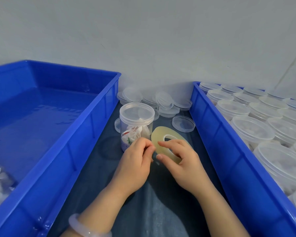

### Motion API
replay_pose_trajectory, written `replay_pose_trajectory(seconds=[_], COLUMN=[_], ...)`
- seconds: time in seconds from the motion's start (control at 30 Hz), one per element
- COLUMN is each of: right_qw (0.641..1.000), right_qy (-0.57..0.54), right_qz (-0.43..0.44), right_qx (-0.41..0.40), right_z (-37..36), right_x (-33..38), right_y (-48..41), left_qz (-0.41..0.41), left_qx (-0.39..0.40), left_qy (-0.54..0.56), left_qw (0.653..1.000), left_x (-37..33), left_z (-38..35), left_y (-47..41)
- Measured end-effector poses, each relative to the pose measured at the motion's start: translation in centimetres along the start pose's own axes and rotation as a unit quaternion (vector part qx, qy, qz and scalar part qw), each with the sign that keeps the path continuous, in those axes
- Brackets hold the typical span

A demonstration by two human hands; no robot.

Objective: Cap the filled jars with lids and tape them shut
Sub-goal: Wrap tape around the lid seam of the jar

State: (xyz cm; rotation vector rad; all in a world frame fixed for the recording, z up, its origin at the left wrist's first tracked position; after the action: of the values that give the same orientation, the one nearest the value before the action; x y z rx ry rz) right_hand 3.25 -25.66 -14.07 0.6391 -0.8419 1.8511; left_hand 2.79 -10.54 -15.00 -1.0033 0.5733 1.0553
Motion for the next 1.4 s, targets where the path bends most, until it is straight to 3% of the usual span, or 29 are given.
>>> replay_pose_trajectory(seconds=[0.13, 0.27, 0.4, 0.5, 0.57, 0.67, 0.73, 0.9, 1.13, 1.4], right_qw=[1.0, 0.999, 1.0, 0.999, 0.994, 0.985, 0.984, 0.981, 0.987, 0.99], right_qy=[0.026, 0.01, -0.004, 0.03, 0.086, 0.138, 0.131, 0.122, 0.101, 0.111], right_qz=[-0.005, -0.007, -0.007, -0.036, -0.041, -0.026, -0.023, -0.032, -0.031, -0.022], right_qx=[-0.001, 0.039, 0.02, 0.026, 0.05, 0.101, 0.118, 0.144, 0.121, 0.078], right_z=[0.7, 0.9, 2.0, 3.4, 3.9, 4.0, 4.0, 3.7, 3.0, 2.4], right_x=[0.2, 0.4, 2.0, 3.2, 3.7, 4.2, 4.3, 4.1, 3.4, 2.9], right_y=[-0.4, -0.1, -1.6, -3.8, -5.1, -6.3, -6.7, -7.1, -7.6, -8.2], left_qz=[-0.01, -0.001, -0.066, -0.142, -0.14, -0.045, -0.042, -0.071, -0.097, -0.067], left_qx=[-0.014, -0.041, -0.084, -0.216, -0.26, -0.143, -0.092, -0.133, -0.151, -0.141], left_qy=[0.095, 0.082, 0.014, -0.083, -0.155, -0.123, -0.056, -0.018, -0.037, 0.01], left_qw=[0.995, 0.996, 0.994, 0.962, 0.943, 0.981, 0.993, 0.988, 0.983, 0.988], left_x=[-1.2, -1.1, -2.0, -2.8, -2.5, -0.8, 0.4, 1.4, 1.7, 1.3], left_z=[-0.6, -0.4, 0.1, 1.6, 2.7, 3.2, 3.0, 2.5, 2.3, 2.5], left_y=[0.4, 0.3, 0.3, -0.7, -2.1, -3.8, -4.2, -4.4, -4.4, -4.3])
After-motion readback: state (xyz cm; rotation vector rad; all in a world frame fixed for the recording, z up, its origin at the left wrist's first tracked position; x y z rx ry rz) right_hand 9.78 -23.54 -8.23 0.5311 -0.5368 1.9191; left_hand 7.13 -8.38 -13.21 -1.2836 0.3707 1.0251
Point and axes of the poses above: each hand's wrist, its own y-axis away from the middle knuckle, its own z-axis out of the back of the hand, x = y × z, the point moved 2 cm from there along -y, towards the middle knuckle, and after that the axes turned 7 degrees about x, right-handed, at the moved point
